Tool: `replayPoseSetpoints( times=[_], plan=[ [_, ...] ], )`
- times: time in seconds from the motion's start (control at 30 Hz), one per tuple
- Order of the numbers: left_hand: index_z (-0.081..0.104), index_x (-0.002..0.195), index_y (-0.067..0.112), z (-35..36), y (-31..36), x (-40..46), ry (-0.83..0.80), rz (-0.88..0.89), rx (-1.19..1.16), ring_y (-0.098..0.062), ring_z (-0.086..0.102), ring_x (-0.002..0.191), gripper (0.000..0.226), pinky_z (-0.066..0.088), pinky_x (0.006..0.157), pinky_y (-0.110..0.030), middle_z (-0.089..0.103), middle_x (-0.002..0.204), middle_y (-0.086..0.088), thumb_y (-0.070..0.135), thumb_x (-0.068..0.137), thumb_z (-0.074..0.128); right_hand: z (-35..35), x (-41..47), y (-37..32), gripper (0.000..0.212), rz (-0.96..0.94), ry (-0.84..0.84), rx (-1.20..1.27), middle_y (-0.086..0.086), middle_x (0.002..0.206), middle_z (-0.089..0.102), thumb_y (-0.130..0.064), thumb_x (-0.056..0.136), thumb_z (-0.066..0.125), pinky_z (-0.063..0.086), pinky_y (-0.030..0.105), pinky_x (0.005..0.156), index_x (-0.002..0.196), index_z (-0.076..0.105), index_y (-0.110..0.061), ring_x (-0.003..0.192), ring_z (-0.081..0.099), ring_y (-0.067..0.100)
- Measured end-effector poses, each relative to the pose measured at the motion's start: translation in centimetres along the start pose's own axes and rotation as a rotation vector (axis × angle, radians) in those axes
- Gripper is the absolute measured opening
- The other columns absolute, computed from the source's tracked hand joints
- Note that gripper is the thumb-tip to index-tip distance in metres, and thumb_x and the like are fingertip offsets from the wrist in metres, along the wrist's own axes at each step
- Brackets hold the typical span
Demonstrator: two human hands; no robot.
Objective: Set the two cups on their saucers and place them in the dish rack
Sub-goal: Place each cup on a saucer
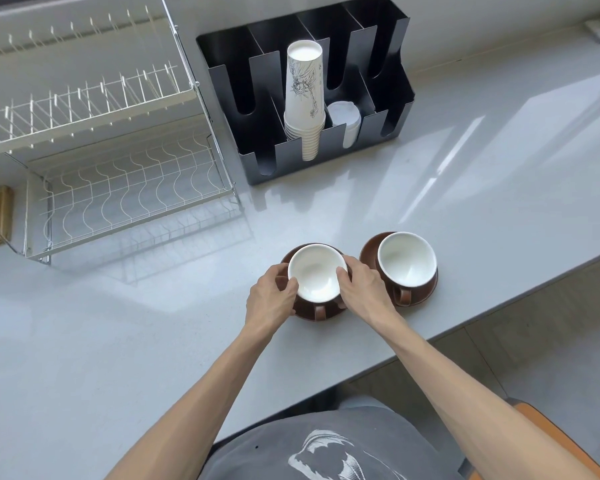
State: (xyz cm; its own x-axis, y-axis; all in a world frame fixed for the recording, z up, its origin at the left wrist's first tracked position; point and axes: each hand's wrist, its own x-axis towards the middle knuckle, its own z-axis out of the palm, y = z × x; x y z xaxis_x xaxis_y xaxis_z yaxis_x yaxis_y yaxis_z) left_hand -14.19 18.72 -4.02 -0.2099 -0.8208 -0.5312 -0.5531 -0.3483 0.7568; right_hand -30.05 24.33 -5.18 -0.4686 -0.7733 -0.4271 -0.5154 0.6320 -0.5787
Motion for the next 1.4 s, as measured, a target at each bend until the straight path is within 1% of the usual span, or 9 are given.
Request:
replayPoseSetpoints(
  times=[0.13,0.3,0.43,0.57,0.77,0.93,1.07,1.2,1.4],
  plan=[
    [0.063,0.129,0.026,-0.3,0.2,0.4,0.042,0.024,0.049,-0.021,0.065,0.106,0.036,0.052,0.101,-0.047,0.066,0.113,0.006,0.035,0.095,0.056,0.1,-1.2,0.4,0.042,-0.009,0.093,-0.066,0.013,0.117,0.071,-0.038,0.103,0.037,0.046,0.045,0.095,0.135,0.055,-0.017,0.113,0.061,0.041],
    [0.059,0.135,0.028,-0.7,0.4,1.6,0.015,0.036,0.024,-0.015,0.054,0.115,0.040,0.045,0.102,-0.037,0.052,0.116,0.007,0.041,0.098,0.055,0.0,-3.2,1.1,0.047,-0.010,0.148,-0.139,0.011,0.127,0.068,-0.046,0.104,0.034,0.045,0.045,0.093,0.139,0.052,-0.019,0.118,0.060,0.039],
    [0.060,0.133,0.031,-0.8,-0.3,2.5,-0.060,0.001,-0.050,-0.021,0.054,0.127,0.040,0.047,0.109,-0.044,0.051,0.129,0.005,0.044,0.095,0.059,0.0,-3.4,1.1,0.051,0.013,0.102,-0.055,0.008,0.140,0.060,-0.047,0.104,0.035,0.040,0.044,0.102,0.144,0.048,-0.019,0.129,0.054,0.034],
    [0.063,0.132,0.029,-0.8,-0.6,2.9,-0.106,-0.019,-0.117,-0.024,0.059,0.126,0.046,0.053,0.105,-0.049,0.057,0.138,-0.001,0.048,0.090,0.064,0.0,-3.1,0.8,0.049,0.017,0.056,0.052,0.006,0.136,0.061,-0.046,0.104,0.035,0.040,0.043,0.104,0.145,0.048,-0.021,0.129,0.053,0.030],
    [0.064,0.128,0.028,-1.2,-1.1,3.2,-0.122,-0.019,-0.199,-0.026,0.068,0.111,0.038,0.062,0.089,-0.049,0.061,0.126,-0.001,0.039,0.092,0.069,-0.2,-2.8,0.2,0.041,0.076,0.064,0.175,0.002,0.126,0.066,-0.040,0.104,0.040,0.042,0.040,0.101,0.141,0.052,-0.026,0.122,0.056,0.027],
    [0.061,0.121,0.038,-1.6,-1.2,3.4,-0.121,-0.018,-0.241,-0.030,0.071,0.105,0.033,0.061,0.088,-0.052,0.062,0.113,0.002,0.034,0.090,0.073,0.3,-2.7,-0.1,0.038,0.117,0.072,0.226,0.001,0.104,0.070,-0.043,0.102,0.039,0.044,0.040,0.097,0.130,0.062,-0.031,0.111,0.060,0.029],
    [0.062,0.113,0.045,-2.1,-1.3,3.7,-0.107,0.004,-0.233,-0.028,0.072,0.103,0.029,0.061,0.087,-0.054,0.065,0.113,0.003,0.038,0.087,0.075,0.3,-2.5,-0.7,0.032,0.133,0.062,0.273,0.009,0.101,0.072,-0.040,0.102,0.042,0.047,0.041,0.095,0.120,0.067,-0.030,0.105,0.061,0.028],
    [0.063,0.106,0.047,-2.9,-1.2,4.1,-0.080,0.016,-0.234,-0.027,0.072,0.102,0.025,0.061,0.086,-0.054,0.066,0.114,0.002,0.038,0.087,0.075,0.3,-2.3,-1.6,0.034,0.118,0.055,0.275,0.017,0.104,0.070,-0.038,0.102,0.042,0.046,0.044,0.093,0.117,0.065,-0.019,0.103,0.061,0.033],
    [0.063,0.113,0.041,-4.5,-1.2,4.4,-0.043,0.021,-0.261,-0.028,0.072,0.101,0.029,0.062,0.085,-0.053,0.066,0.116,0.001,0.039,0.087,0.075,0.3,-1.9,-3.6,0.033,0.076,0.039,0.260,0.020,0.108,0.069,-0.037,0.102,0.042,0.046,0.042,0.090,0.117,0.065,-0.019,0.103,0.061,0.034]
  ],
)
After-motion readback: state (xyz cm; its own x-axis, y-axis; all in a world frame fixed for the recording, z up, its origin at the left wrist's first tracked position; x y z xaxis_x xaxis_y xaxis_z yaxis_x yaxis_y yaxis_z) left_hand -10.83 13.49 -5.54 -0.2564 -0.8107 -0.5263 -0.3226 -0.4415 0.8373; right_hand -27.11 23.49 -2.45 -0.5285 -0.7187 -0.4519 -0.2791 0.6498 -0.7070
